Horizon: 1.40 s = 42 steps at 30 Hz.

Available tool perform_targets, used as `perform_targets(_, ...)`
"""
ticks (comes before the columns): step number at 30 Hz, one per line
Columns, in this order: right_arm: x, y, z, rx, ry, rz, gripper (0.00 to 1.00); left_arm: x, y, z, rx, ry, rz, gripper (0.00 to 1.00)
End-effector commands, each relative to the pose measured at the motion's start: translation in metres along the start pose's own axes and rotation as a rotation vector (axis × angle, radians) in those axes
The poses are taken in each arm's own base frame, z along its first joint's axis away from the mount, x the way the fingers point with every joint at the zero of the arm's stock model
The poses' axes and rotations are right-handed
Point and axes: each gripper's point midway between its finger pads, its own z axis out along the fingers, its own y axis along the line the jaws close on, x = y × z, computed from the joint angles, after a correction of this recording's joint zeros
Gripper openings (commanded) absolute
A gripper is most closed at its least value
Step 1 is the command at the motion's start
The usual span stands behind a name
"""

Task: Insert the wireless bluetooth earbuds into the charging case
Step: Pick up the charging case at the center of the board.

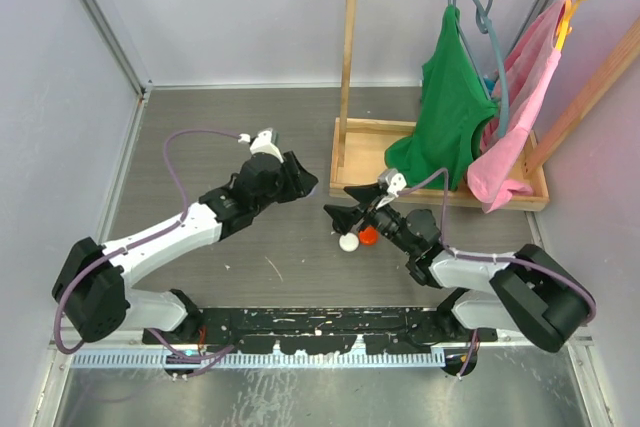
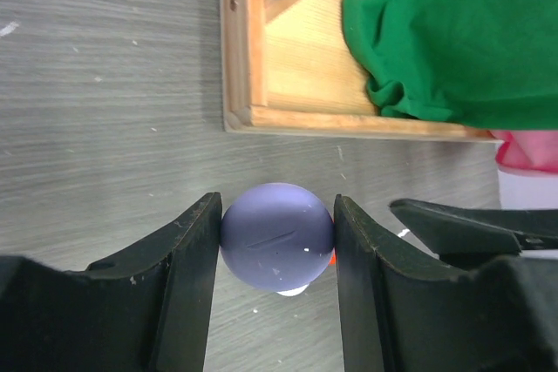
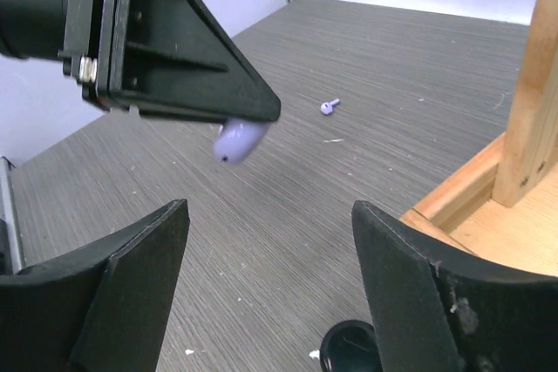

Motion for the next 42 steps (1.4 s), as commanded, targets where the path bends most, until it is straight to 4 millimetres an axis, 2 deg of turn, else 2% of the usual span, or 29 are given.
perform_targets(1,-0.050,0.019,0.014,-0.092,-0.190,-0.006,0.79,-0.013,-0.036,-0.007,0.099,-0.119,-0.072,0.39)
perform_targets(3,-0.050,0.019,0.018,-0.099,-0.194,0.003,0.77,-0.017,-0.048,-0.017,0.136,-0.148,-0.084,0.39)
perform_targets(6,-0.048,0.019,0.021,-0.102,-0.190,0.018,0.77,-0.014,-0.060,-0.023,0.156,-0.170,-0.069,0.39)
perform_targets(14,-0.044,0.014,0.026,-0.084,-0.192,0.042,0.70,-0.008,-0.080,-0.029,0.201,-0.190,-0.038,0.40)
perform_targets(18,-0.045,0.014,0.025,-0.085,-0.201,0.045,0.63,-0.005,-0.087,-0.033,0.216,-0.203,-0.019,0.40)
perform_targets(22,-0.045,0.015,0.024,-0.091,-0.211,0.049,0.52,-0.002,-0.089,-0.036,0.223,-0.205,0.005,0.41)
perform_targets(25,-0.044,0.017,0.024,-0.104,-0.209,0.056,0.37,-0.002,-0.089,-0.040,0.238,-0.210,0.019,0.42)
perform_targets(31,-0.043,0.024,0.022,-0.140,-0.208,0.067,0.15,-0.007,-0.084,-0.052,0.263,-0.243,0.099,0.51)
perform_targets(33,-0.044,0.026,0.021,-0.156,-0.210,0.064,0.10,-0.010,-0.084,-0.060,0.283,-0.258,0.141,0.55)
perform_targets(38,-0.047,0.037,0.019,-0.211,-0.208,0.053,0.07,-0.018,-0.084,-0.082,0.350,-0.305,0.264,0.67)
perform_targets(42,-0.049,0.046,0.016,-0.263,-0.205,0.040,0.07,-0.020,-0.087,-0.100,0.432,-0.316,0.392,0.71)
